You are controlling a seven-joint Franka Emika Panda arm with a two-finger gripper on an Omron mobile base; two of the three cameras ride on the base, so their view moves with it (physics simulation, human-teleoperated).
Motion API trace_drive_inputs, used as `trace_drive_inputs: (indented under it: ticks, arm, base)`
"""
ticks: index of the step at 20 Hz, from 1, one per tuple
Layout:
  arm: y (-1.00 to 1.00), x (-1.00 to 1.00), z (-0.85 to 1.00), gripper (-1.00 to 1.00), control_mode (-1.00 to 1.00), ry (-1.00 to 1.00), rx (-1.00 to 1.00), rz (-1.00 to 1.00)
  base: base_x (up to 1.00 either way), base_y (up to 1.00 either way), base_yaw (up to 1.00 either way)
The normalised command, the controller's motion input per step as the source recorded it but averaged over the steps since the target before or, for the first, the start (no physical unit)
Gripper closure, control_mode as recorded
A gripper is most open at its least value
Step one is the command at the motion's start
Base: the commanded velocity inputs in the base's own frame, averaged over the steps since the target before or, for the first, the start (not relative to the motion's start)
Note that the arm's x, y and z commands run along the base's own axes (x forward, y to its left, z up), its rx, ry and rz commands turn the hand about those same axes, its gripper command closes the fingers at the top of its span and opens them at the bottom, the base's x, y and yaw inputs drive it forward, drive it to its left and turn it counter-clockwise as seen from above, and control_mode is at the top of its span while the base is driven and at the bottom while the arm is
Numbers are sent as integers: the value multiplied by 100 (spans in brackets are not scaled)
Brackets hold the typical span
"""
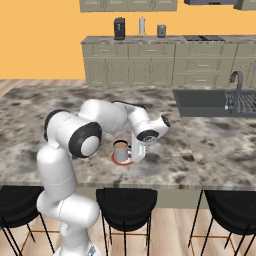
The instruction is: Pick the cup of tea, navigate to the dining table, and place it on the saucer.
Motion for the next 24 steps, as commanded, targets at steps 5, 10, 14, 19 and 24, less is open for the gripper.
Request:
trace_drive_inputs:
  ticks: [5,10,14,19,24]
  arm:
    - [-24,-21,57,-100,-100,0,0,1]
    - [-1,-82,91,-100,-100,-7,0,0]
    - [27,-100,63,-100,-100,-11,0,-12]
    - [65,-100,22,-100,-100,-6,0,-27]
    - [86,-55,11,-100,-100,10,-11,-47]
  base:
    - [0,0,0]
    - [0,0,0]
    - [0,0,0]
    - [0,0,0]
    - [0,0,0]
